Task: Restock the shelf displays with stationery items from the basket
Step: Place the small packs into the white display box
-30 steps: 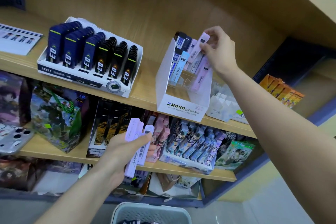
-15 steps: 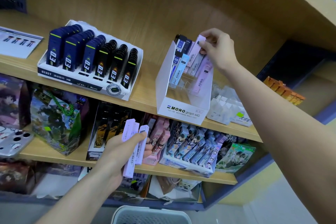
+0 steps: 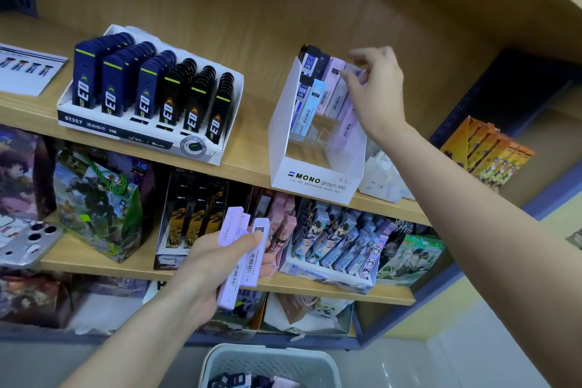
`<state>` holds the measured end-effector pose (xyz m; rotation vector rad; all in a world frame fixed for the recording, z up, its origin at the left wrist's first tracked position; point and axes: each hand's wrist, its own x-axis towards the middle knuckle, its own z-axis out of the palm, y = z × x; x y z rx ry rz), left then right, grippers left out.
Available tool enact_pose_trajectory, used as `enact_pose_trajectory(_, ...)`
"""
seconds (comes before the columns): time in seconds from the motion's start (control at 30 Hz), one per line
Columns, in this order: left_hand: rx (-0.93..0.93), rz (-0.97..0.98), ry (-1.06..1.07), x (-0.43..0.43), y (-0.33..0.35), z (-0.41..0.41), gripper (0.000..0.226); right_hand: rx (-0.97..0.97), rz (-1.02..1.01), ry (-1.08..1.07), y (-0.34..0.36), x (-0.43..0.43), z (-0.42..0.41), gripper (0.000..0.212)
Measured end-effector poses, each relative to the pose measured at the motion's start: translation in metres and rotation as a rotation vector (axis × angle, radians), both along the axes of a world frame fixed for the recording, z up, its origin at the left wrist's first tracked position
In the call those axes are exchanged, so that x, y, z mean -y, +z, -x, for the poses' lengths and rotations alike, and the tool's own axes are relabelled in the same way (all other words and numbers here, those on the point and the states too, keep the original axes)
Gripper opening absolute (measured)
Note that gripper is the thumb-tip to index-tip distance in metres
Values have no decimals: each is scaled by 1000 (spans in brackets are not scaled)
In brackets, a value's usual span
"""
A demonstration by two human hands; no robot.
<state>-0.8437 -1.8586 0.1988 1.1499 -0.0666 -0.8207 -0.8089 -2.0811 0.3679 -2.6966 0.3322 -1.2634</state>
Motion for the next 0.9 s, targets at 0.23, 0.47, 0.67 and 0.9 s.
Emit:
enact_pose_trajectory(0.23,37,-68,-14,6,-7,9,7,14,-277,223,-82,-58,92,12)
enact_pose_trajectory(0.47,84,-113,-105,13,-11,21,16,-537,-671,150,-159,-79,127,11)
enact_pose_trajectory(0.67,126,-116,-143,14,-15,25,16,-567,-987,189,-160,-78,123,11)
enact_pose_trajectory(0.9,110,-168,-63,13,-15,16,20,-354,-1005,239,-125,-65,134,9)
